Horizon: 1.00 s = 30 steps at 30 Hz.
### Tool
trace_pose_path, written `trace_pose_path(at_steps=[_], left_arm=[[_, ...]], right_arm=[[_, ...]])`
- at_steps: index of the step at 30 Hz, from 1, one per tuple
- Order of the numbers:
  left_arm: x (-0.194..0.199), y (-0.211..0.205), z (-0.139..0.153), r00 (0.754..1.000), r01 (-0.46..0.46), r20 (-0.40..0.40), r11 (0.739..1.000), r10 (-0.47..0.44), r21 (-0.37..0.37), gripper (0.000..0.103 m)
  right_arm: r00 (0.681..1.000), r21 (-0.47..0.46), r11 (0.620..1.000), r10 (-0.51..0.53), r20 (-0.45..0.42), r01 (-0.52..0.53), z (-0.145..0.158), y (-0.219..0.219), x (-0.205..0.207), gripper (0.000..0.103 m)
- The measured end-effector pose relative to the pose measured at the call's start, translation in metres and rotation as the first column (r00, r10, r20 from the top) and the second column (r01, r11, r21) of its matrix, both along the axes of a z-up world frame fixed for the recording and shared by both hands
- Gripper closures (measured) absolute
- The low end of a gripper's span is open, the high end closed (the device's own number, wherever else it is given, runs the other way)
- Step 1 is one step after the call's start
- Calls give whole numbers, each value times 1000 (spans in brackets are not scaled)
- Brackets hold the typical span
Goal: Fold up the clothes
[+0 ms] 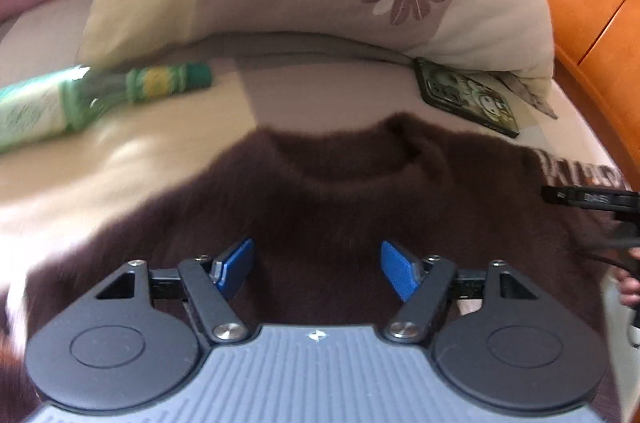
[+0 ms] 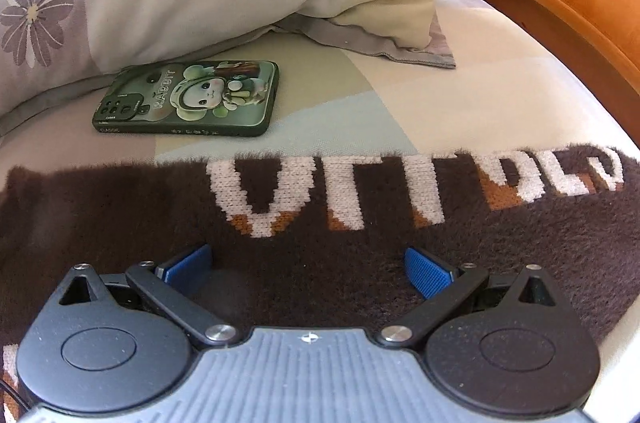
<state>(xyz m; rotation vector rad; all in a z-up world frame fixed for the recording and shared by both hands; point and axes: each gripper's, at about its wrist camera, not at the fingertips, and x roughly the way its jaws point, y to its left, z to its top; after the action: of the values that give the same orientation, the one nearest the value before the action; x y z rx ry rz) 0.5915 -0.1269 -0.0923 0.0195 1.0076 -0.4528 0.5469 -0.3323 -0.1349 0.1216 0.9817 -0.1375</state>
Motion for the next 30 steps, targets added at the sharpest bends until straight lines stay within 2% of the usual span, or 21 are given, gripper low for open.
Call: trace_pose_path(at_steps=[3,8,11,13,16,18,21,26,28,30], left_arm=[[16,-14,-6,1000,-4,9,1000,4,-22,24],[6,-7,7,1000,-23,-9,999,23,-41,25],[-8,6,16,999,-22,-30,992,19,-120,25],[-11,12,19,999,-6,-45,984,-2,-175,25],[-3,15,13,994,-4,-110,966,-25,-259,25],[6,18,7,990,-45,-142,951,1,-306,25],[19,21,-2,983,-106,-177,929,44,-356,25],[28,33,-11,974,-197,-182,907,137,-371,24],[28,33,-11,974,-206,-154,924,164,-322,25],[28,36,-11,973,-212,-163,920,166,-329,25]], right_arm=[[1000,1,1000,20,1,-20,0,-1,1,0],[998,-35,998,56,-25,-57,11,6,5,0],[972,-39,975,222,75,-219,35,33,-7,0],[918,33,922,379,115,-385,43,56,-12,0],[800,151,786,584,139,-600,45,94,-9,0],[711,198,684,690,135,-702,39,122,-3,0],[599,211,568,790,131,-796,28,155,11,0],[677,180,653,721,148,-735,12,137,47,1],[706,168,686,691,156,-708,6,130,61,1],[702,138,688,702,120,-712,13,135,56,1]])
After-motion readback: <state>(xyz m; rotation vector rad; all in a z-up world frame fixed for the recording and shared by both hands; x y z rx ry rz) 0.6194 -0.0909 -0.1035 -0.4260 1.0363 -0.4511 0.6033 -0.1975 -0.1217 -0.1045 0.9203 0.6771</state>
